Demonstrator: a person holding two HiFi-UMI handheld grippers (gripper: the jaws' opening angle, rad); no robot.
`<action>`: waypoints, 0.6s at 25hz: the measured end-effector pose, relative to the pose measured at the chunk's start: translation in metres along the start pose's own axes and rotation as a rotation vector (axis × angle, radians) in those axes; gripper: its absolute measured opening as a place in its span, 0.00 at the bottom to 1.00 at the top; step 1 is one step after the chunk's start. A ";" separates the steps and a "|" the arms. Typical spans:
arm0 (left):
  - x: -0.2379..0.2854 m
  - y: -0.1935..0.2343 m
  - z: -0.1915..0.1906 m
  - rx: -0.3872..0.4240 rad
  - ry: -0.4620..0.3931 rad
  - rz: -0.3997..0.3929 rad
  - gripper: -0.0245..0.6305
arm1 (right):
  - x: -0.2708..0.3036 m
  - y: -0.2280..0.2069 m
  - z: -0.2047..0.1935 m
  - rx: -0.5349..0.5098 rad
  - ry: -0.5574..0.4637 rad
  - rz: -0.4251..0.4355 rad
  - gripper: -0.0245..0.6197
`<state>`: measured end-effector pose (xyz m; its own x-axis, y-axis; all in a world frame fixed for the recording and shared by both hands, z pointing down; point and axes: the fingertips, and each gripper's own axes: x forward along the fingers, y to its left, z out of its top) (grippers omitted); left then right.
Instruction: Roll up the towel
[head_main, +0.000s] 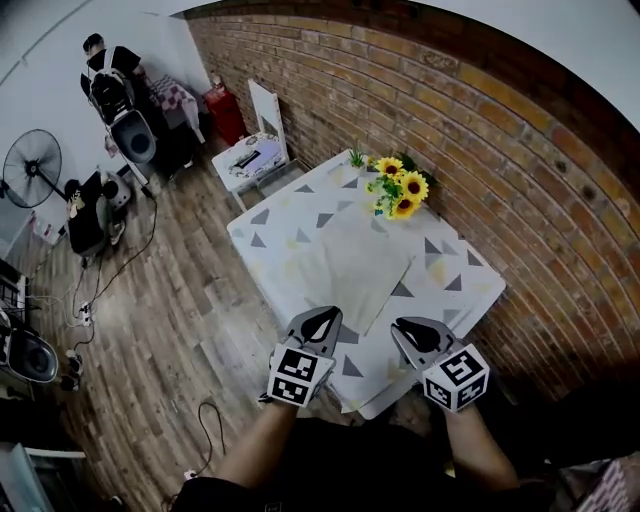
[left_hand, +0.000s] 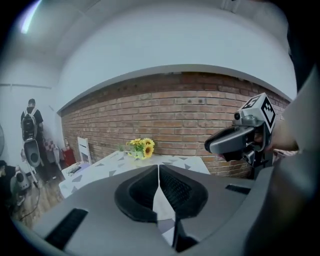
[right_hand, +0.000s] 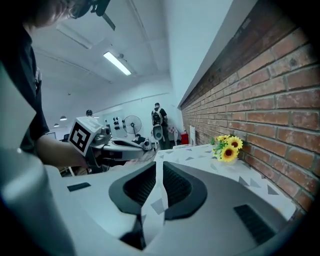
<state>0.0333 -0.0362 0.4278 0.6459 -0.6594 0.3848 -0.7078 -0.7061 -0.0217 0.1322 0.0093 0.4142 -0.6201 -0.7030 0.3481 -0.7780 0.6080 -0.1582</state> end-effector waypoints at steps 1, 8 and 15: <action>0.006 -0.003 -0.002 0.001 0.012 0.006 0.07 | 0.002 -0.005 -0.005 -0.010 0.016 0.016 0.13; 0.030 0.006 -0.031 -0.027 0.113 0.028 0.07 | 0.031 -0.025 -0.044 -0.073 0.146 0.093 0.13; 0.050 0.009 -0.074 -0.037 0.200 -0.046 0.08 | 0.071 -0.027 -0.088 -0.161 0.332 0.144 0.15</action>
<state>0.0385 -0.0566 0.5150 0.6109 -0.5594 0.5602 -0.6909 -0.7222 0.0323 0.1176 -0.0243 0.5249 -0.6353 -0.4647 0.6168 -0.6431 0.7606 -0.0893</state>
